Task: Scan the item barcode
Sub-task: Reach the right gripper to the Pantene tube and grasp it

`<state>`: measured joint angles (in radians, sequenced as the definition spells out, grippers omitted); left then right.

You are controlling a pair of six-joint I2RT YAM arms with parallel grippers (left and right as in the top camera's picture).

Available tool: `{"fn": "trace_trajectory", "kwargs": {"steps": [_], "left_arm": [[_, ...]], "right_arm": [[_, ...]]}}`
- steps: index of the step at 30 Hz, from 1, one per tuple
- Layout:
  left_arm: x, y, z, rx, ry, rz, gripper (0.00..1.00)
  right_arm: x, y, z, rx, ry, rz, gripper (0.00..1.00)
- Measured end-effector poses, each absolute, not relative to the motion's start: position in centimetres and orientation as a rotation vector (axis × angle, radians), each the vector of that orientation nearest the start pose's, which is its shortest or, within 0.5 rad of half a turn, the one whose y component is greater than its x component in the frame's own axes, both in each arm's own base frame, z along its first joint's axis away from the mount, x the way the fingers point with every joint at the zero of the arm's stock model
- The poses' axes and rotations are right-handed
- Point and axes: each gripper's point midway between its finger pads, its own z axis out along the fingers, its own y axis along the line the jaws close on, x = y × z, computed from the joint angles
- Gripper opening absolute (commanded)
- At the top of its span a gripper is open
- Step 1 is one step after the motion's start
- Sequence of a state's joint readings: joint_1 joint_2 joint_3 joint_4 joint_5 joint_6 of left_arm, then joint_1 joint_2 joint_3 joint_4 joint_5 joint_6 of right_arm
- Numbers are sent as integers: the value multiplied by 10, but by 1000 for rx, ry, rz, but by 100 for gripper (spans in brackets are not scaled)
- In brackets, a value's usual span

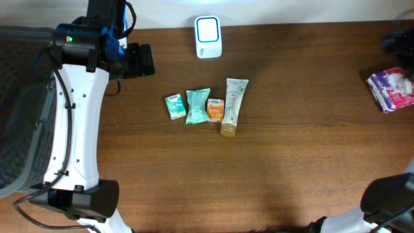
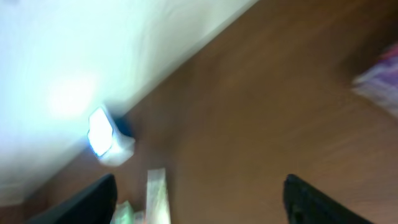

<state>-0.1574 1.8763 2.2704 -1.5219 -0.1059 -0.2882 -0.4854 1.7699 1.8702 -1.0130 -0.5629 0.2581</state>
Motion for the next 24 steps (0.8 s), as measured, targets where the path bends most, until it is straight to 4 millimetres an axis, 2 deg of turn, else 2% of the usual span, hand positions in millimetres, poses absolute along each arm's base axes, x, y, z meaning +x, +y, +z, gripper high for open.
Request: {"fn": "trace_trajectory", "kwargs": {"steps": [1,4,5,7,8,12,13,15,18,22,24], "left_arm": [[405,-46,293,-208,2679,5,99],[406,-46,294,-208,2678,5,99],[405,-46,293,-208,2679,5,99],[405,-46,293,-208,2679,5,99],[405,-46,293,-208,2679,5,99],[405,-46,293,-208,2679,5,99],[405,-46,293,-208,2679,5,99],[405,-46,293,-208,2679,5,99],[405,-46,293,-208,2679,5,99],[405,-46,293,-208,2679,5,99],[405,-46,293,-208,2679,5,99]], "right_arm": [[441,-82,259,521,2412,659,82],[453,6,194,267,2656,710,78],[455,23,181,214,2700,697,76],[455,78,146,45,2803,660,61],[454,98,133,-1,2840,620,59],[444,166,87,-133,2933,393,47],[442,173,82,-140,2939,336,43],[440,189,71,-142,2936,218,42],[436,195,57,-161,2923,26,38],[431,192,39,-189,2921,-160,37],[428,177,28,-189,2940,-287,38]]}}
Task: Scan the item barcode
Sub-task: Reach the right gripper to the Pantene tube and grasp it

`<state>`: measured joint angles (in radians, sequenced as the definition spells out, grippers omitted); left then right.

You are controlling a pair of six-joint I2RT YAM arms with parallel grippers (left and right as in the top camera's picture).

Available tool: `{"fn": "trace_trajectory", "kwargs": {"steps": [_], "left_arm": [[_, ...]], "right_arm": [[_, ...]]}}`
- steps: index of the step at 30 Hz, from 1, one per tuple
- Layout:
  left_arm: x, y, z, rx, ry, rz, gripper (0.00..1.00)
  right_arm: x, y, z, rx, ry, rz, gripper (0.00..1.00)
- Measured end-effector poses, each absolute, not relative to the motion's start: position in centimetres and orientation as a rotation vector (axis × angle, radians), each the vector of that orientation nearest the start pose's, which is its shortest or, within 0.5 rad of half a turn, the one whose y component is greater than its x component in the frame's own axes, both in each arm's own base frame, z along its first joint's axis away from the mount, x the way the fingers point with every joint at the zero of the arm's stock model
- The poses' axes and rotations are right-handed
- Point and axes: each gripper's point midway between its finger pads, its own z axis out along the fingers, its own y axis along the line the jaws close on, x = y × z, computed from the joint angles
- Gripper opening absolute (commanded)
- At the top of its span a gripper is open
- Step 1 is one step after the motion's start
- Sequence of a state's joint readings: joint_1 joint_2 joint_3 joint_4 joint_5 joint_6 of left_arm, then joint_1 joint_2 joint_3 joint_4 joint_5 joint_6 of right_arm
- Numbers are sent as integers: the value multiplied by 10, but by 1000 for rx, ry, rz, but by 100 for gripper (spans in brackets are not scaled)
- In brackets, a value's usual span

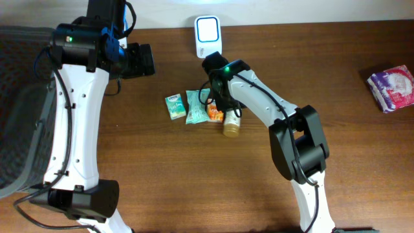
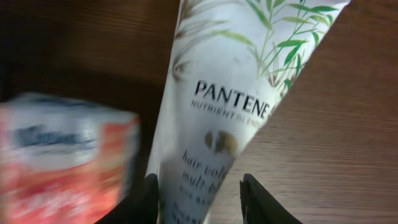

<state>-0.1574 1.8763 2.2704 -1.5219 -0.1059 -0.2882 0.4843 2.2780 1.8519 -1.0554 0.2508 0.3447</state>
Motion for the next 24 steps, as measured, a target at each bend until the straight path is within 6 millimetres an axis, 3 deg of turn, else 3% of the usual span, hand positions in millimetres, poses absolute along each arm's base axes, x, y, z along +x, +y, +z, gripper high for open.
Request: {"fn": "trace_trajectory", "kwargs": {"steps": [3,5,6,8,10,16,20,22,24], "left_arm": [[405,-46,293,-208,2679,5,99],[405,-46,293,-208,2679,5,99],[406,-46,294,-208,2678,5,99],[405,-46,293,-208,2679,5,99],[405,-46,293,-208,2679,5,99],[405,-46,293,-208,2679,5,99],[405,-46,293,-208,2679,5,99],[405,-46,293,-208,2679,5,99],[405,-46,293,-208,2679,5,99]], "right_arm": [[425,152,30,-179,2939,-453,43],[424,131,40,-165,2944,-558,46],[426,124,56,-155,2949,-599,46],[440,129,77,-150,2903,-553,47],[443,141,83,-204,2881,-532,54],[424,162,48,-342,2880,-580,53],[419,150,30,-370,2837,-719,52],[418,147,20,-371,2818,-742,31],[416,142,11,-377,2804,-775,4]]}}
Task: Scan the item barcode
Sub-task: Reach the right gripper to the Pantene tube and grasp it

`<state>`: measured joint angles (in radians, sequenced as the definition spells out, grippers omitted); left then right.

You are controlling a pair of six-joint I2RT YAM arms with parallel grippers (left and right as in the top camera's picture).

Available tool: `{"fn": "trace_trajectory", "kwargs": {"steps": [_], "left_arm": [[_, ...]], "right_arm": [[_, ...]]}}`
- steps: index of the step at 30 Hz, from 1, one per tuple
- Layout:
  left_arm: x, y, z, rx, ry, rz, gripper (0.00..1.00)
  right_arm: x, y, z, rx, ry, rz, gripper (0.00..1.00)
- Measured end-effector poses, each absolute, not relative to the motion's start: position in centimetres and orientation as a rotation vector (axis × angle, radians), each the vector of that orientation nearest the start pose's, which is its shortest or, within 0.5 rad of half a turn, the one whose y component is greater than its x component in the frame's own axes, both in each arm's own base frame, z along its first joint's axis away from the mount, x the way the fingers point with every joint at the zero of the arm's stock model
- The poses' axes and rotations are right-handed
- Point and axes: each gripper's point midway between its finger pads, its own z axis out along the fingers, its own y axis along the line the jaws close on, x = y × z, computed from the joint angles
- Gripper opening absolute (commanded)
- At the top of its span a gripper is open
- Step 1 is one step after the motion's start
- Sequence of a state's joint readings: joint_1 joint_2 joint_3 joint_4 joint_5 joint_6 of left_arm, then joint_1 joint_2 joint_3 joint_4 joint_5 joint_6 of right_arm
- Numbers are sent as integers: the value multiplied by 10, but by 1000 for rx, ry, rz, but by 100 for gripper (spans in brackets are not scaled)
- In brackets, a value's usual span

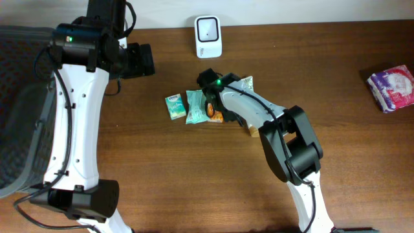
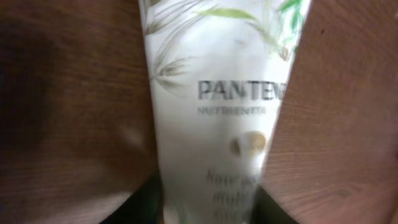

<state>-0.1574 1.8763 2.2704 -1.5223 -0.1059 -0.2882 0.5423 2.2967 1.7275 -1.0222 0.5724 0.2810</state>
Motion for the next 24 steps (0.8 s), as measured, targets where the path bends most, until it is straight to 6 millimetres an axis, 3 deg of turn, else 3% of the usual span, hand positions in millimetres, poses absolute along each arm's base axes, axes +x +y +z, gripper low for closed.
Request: {"fn": "trace_trajectory", "kwargs": {"steps": [4,6,8,11,14,16,20,24], "left_arm": [[405,-46,293,-208,2679,5,99],[405,-46,293,-208,2679,5,99],[406,-46,294,-208,2678,5,99],[405,-46,293,-208,2679,5,99],[405,-46,293,-208,2679,5,99],[405,-46,293,-208,2679,5,99],[405,-46,293,-208,2679,5,99],[405,-46,293,-208,2679,5,99]], "right_arm": [[417,140,16,-367,2804,-781,4],[417,143,23,-342,2899,-651,4],[423,156,34,-350,2993,-408,4],[436,176,58,-352,3067,281,4],[440,157,66,-243,3038,768,4],[440,127,60,-105,2977,1040,4],[421,83,26,128,2935,1248,42],[414,40,25,326,3005,1154,68]]}}
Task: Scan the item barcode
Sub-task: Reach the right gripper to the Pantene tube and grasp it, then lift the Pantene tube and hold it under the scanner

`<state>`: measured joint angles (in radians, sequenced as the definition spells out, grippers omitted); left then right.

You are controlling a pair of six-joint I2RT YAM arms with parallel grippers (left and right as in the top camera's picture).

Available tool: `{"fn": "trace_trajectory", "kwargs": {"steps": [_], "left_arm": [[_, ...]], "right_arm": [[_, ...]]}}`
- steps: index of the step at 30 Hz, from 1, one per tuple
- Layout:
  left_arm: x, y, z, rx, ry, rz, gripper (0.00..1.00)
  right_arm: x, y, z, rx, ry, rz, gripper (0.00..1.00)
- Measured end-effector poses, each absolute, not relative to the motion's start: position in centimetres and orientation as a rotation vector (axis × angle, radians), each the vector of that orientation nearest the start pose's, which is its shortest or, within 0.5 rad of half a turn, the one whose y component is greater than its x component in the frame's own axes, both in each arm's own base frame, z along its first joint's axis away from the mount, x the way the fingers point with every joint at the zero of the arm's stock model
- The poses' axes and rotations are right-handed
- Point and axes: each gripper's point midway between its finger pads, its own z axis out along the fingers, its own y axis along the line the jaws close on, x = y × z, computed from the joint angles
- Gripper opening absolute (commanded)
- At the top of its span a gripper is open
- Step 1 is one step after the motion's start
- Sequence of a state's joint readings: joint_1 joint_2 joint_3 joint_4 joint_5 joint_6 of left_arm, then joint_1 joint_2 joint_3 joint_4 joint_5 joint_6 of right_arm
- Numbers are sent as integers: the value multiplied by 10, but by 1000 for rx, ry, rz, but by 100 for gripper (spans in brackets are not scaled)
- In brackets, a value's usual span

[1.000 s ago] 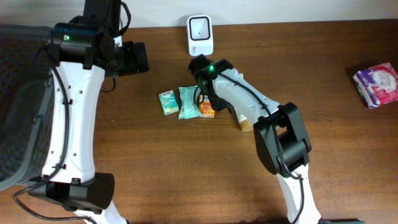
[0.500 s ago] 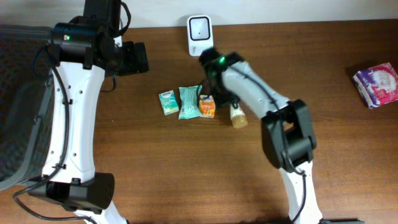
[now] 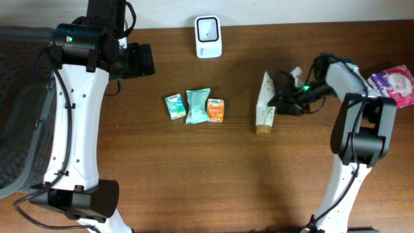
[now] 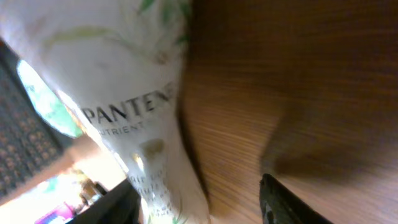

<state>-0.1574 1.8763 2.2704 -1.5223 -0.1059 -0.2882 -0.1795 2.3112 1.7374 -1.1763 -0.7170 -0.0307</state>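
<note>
The white Pantene tube (image 3: 264, 103) lies on the brown table (image 3: 194, 168) right of centre, cap end towards the front. My right gripper (image 3: 280, 101) reaches it from the right. In the right wrist view the tube (image 4: 124, 106) sits against the left finger, and my right gripper (image 4: 199, 190) stands open, its other finger well clear. The white scanner (image 3: 207, 36) stands at the table's back edge, its window dark. My left gripper (image 3: 138, 60) hangs at the back left, far from the tube; its jaws are not readable.
A small green box (image 3: 174, 107), a teal packet (image 3: 197, 105) and an orange box (image 3: 215, 110) lie in a row at the centre. A purple and pink pack (image 3: 394, 85) sits at the right edge. The left arm's white links run down the left side.
The tube was slanted beside the orange box with my right gripper shut on it. Now it lies farther right, apart from the row, and the jaws are wider. The left arm has not moved.
First the tube lay in the row beside the orange box, the scanner window lit, my right arm off to the right. Then my right gripper was down over the tube. Then the tube was slanted in its grip and the scanner window dark. Now it lies farther right.
</note>
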Motion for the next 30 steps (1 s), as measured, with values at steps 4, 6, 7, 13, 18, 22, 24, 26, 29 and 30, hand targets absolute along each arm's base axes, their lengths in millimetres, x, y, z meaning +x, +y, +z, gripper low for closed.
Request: {"fn": "trace_trajectory", "kwargs": {"steps": [4,6,7,13,18,22,24,26,29,30], "left_arm": [[405,-46,293,-208,2679,5,99],[405,-46,293,-208,2679,5,99],[405,-46,293,-208,2679,5,99],[405,-46,293,-208,2679,5,99],[405,-46,293,-208,2679,5,99],[405,-46,293,-208,2679,5,99],[405,-46,293,-208,2679,5,99],[405,-46,293,-208,2679,5,99],[405,-46,293,-208,2679,5,99],[405,-46,293,-208,2679,5,99]], "right_arm": [[430,17,73,293,3064,916,87],[443,27,102,203,3072,743,89],[447,34,109,166,3082,626,96],[430,100,94,68,3109,-243,99],[414,89,45,199,3089,-489,98],[415,77,29,282,3089,-468,82],[416,76,18,311,3091,-422,70],[415,78,9,318,3093,-402,58],[418,78,8,294,3086,-396,20],[418,78,10,277,3086,-393,13]]}}
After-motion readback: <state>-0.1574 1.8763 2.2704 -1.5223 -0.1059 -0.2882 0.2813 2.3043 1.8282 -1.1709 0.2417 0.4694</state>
